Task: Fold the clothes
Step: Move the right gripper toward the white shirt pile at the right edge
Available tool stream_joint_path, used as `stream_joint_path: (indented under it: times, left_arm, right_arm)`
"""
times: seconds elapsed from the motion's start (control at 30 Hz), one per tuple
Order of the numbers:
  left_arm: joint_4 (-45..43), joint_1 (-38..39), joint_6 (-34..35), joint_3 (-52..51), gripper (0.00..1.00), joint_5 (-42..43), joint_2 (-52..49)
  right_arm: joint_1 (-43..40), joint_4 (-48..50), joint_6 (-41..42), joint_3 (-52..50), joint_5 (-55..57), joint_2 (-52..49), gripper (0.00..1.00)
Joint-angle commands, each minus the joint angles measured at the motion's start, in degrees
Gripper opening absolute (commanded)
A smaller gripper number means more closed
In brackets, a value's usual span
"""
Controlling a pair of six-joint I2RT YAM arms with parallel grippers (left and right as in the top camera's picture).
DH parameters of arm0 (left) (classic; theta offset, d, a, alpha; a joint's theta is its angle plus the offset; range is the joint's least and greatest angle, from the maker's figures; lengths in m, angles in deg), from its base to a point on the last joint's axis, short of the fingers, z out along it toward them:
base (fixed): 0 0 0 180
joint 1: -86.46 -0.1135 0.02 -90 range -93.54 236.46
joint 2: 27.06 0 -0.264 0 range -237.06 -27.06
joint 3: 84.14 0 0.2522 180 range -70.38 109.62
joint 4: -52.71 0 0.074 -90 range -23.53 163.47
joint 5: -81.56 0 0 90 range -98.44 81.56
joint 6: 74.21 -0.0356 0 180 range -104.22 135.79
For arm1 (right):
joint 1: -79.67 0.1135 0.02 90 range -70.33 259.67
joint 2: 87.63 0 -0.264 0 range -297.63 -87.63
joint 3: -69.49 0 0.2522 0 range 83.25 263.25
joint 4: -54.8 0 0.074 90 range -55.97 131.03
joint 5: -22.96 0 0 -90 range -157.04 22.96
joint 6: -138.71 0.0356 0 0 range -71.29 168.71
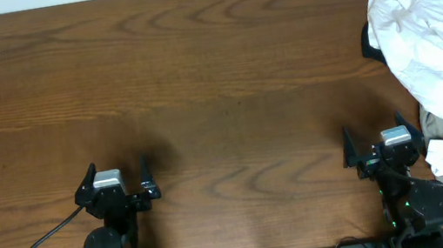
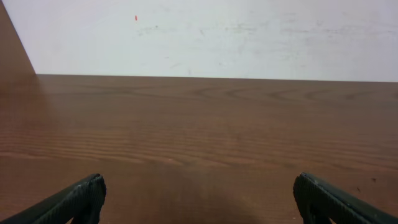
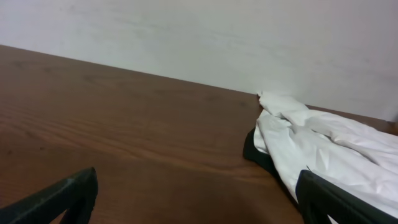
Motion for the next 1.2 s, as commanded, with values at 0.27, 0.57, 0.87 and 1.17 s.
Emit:
stream_joint_path:
  times: [0.27,0.57,0.87,1.17]
  left_arm:
    - [0.72,-0.28,-0.79,-1.92,0.98,-1.11,0.39]
    - [0.72,-0.28,-0.79,-1.92,0.98,-1.11,0.39]
    - [0.72,-0.28,-0.79,-1.92,0.98,-1.09,0.39]
    - [0.72,-0.28,-0.79,-1.92,0.98,-1.11,0.39]
  right_arm:
    - [-0.31,-0.07,0.96,-0.24,-0.02,0.22,0.99]
    - [-0.31,-0.07,0.96,-0.24,-0.02,0.22,0.99]
    - [-0.31,2.14,9.51,-0.24,-15.21,0.22,0.99]
    - [-0.31,2.34,17.64,-0.24,-34.86,0.22,0.99]
